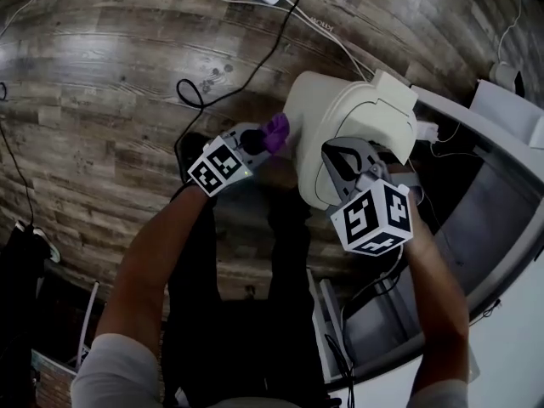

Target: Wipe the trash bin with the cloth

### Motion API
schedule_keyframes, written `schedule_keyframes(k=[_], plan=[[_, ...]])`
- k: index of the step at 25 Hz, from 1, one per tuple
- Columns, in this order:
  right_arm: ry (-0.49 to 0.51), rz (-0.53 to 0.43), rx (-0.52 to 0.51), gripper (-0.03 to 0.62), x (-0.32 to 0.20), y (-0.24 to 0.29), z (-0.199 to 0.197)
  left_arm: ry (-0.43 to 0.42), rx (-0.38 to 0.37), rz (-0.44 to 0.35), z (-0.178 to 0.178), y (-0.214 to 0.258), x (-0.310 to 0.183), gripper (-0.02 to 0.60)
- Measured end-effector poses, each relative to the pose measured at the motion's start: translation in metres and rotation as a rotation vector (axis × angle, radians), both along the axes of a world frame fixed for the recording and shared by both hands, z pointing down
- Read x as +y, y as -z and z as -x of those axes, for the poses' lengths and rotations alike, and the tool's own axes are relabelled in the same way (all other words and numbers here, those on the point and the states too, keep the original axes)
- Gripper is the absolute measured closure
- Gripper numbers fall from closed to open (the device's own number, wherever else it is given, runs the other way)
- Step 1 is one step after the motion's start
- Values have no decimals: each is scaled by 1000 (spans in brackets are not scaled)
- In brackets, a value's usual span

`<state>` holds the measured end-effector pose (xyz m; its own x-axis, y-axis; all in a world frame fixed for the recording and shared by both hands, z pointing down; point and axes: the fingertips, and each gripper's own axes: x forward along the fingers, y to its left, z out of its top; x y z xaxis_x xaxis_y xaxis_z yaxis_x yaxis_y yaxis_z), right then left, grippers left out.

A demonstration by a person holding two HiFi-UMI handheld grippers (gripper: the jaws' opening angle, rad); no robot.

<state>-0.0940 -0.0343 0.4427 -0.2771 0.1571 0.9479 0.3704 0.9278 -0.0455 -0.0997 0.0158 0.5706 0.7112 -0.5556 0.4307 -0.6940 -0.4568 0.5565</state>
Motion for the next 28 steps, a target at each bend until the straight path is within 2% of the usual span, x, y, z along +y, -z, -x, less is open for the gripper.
schedule_keyframes(k=[2,5,10,15,22,28], plan=[[21,1,22,586,4,-8,-2,43,-11,-8,16,-6,-26,494],[4,43,20,586,6,-10,-2,60,-27,-37,30,-12,-64,494],[6,107,-12,586,4,-6,1,31,-33,-50,31,-25,-115,494],[23,137,-76,586,3,-3,1,-39,-17,-44,9,-35,-147,494],[0,157,-175,586,2,-1,1,-134,-26,-47,4,-51,-156,495],[-4,162,-201,586,3,-1,-2,-171,-5,-54,1,-46,-149,495]])
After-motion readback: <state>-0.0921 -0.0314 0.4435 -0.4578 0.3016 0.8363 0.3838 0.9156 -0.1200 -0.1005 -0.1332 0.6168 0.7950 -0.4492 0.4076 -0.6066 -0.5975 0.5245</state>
